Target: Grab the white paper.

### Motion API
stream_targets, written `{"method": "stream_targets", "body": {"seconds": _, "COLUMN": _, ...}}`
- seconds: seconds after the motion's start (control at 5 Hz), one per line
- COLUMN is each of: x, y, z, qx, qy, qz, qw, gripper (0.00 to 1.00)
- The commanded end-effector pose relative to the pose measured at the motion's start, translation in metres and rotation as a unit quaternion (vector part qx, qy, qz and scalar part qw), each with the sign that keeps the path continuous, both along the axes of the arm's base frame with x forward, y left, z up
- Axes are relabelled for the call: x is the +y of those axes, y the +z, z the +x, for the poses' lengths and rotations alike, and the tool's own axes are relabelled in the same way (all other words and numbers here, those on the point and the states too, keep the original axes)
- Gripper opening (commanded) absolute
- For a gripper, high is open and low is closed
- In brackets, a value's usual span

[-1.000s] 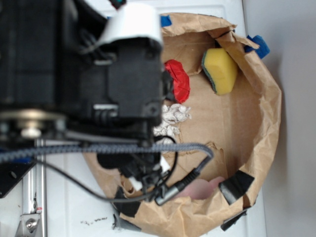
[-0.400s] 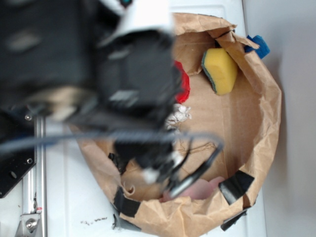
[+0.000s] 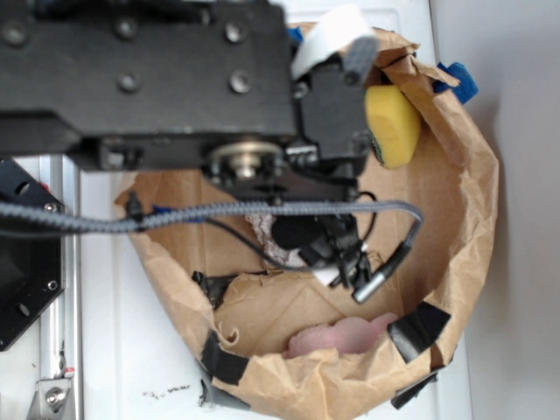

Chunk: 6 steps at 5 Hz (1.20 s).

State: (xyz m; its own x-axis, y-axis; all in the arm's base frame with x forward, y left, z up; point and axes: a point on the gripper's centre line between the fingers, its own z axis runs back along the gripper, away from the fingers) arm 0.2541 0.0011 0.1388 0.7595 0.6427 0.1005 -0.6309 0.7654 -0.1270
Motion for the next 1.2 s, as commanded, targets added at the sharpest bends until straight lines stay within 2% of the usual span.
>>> {"method": "stream_targets", "body": {"seconds": 0.0, "x": 0.018, "y": -0.024, "z": 0.004, "qx": -0.008, "qy": 0.026, "qz": 0.02, "qw": 0.999, "gripper": 1.0}}
{"method": "stream_targets", "body": {"seconds": 0.4, "x": 0.031, "y": -0.054, "z": 0.013, "qx": -0.015, "qy": 0.034, "qz": 0.02, "qw": 0.999, "gripper": 1.0}}
{"method": "stream_targets", "body": {"seconds": 0.6, "x": 0.033, "y": -0.065, "z": 0.017, "qx": -0.006, "qy": 0.039, "qz": 0.011, "qw": 0.999, "gripper": 1.0}}
{"method": "stream_targets", "body": {"seconds": 1.0, "x": 0.016, "y": -0.089, "z": 0.013, "qx": 0.009, "qy": 0.015, "qz": 0.015, "qw": 1.0, "gripper": 1.0}}
